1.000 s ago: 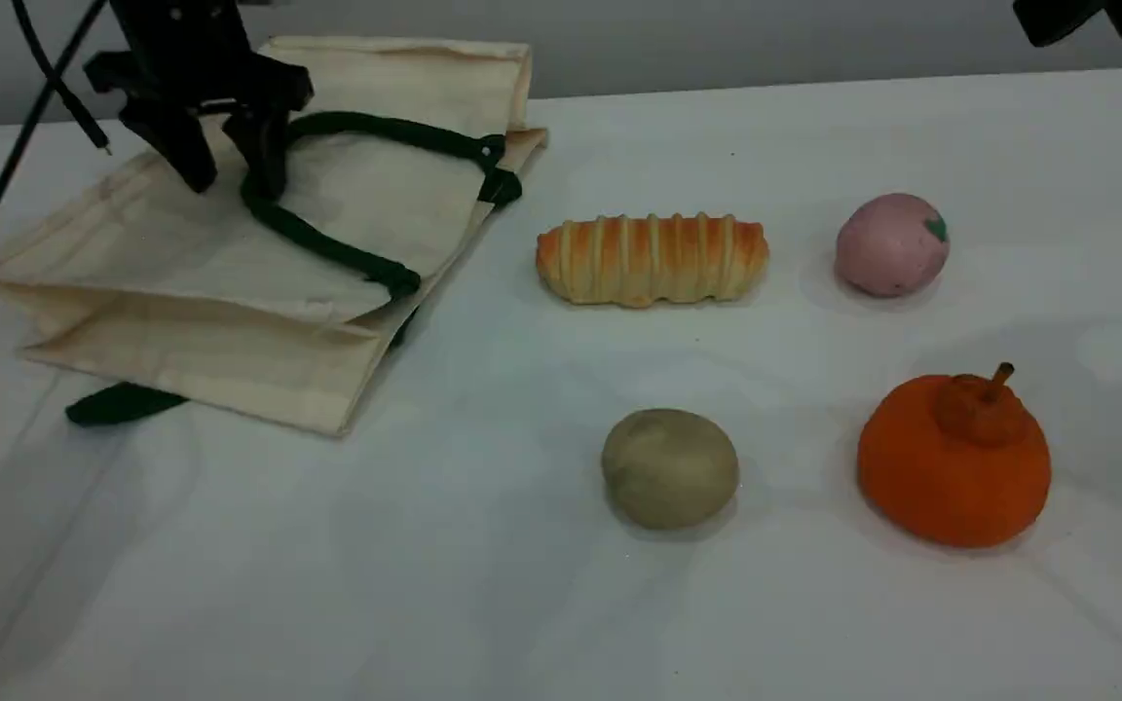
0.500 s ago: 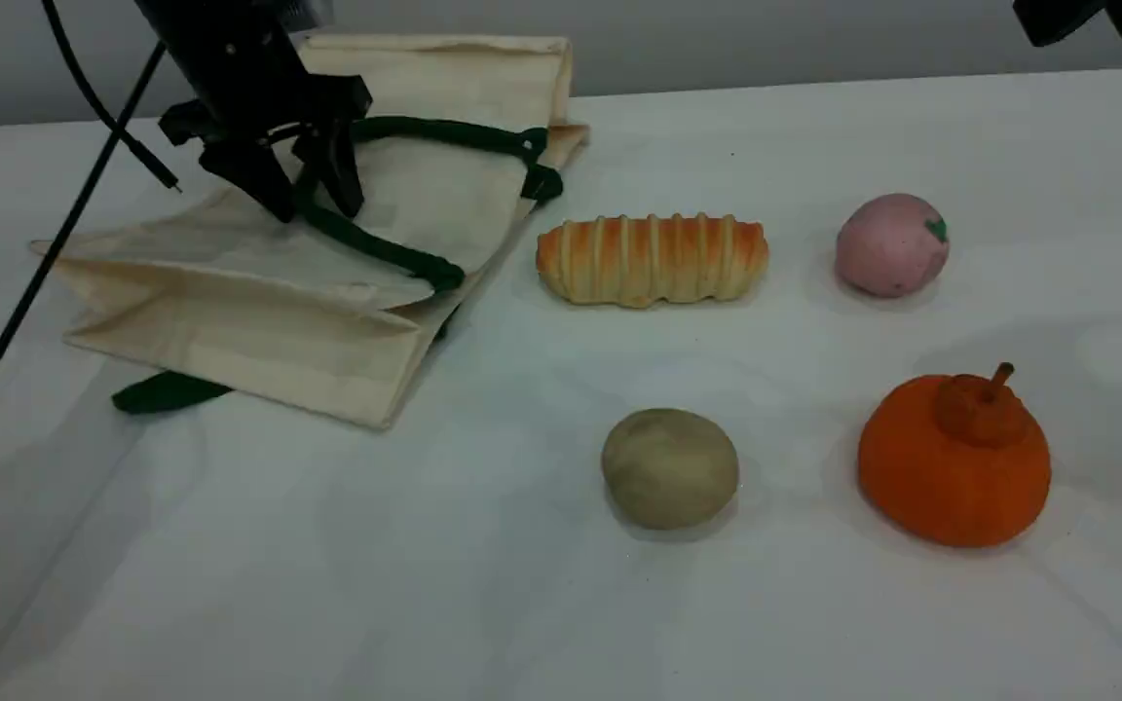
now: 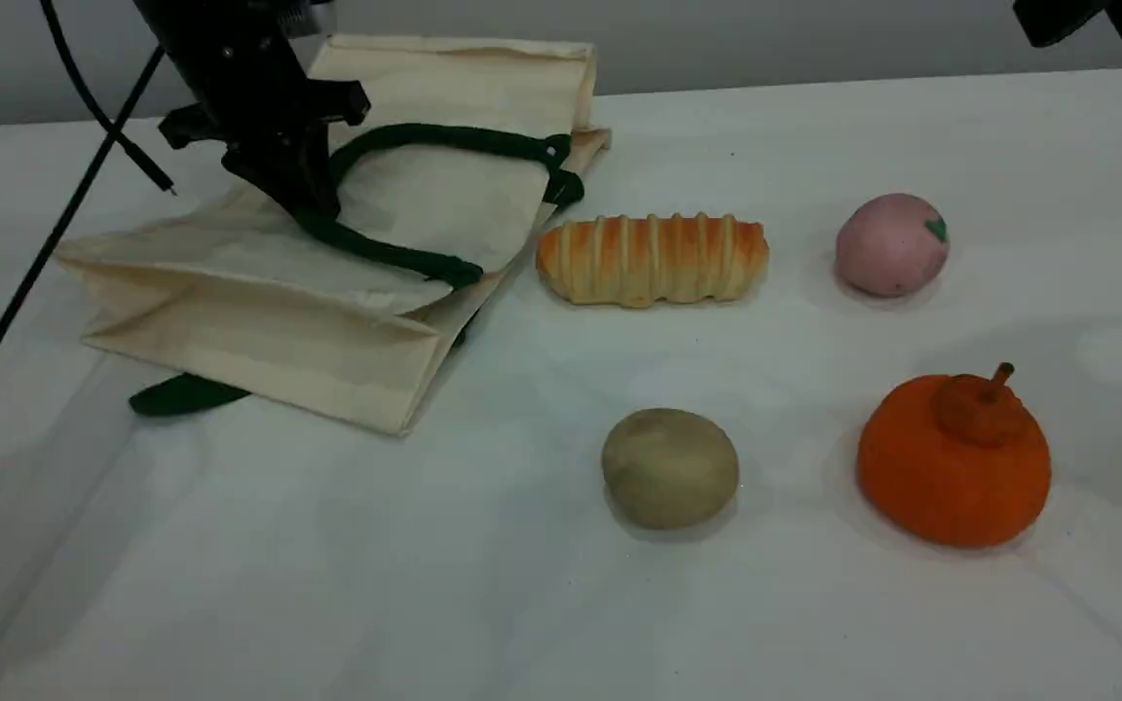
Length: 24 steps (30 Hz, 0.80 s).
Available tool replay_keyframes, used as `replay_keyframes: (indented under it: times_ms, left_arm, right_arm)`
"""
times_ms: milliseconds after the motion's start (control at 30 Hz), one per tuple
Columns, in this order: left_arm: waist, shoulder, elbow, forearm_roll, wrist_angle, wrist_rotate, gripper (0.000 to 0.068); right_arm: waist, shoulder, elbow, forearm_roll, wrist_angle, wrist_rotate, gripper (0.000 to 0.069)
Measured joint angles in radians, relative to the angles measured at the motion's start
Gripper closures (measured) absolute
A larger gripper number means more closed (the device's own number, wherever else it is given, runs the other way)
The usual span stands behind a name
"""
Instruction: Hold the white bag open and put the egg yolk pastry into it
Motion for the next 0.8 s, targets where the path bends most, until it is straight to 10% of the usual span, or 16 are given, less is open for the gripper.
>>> replay_keyframes:
  times_ms: [800]
  left_arm:
    - [0.001, -0.107, -0.149, -0.229, 0.028, 0.156, 0.0590]
  right_arm:
    - [0.000, 0.000, 0.000, -0.002, 0.000, 0.000, 0.0311]
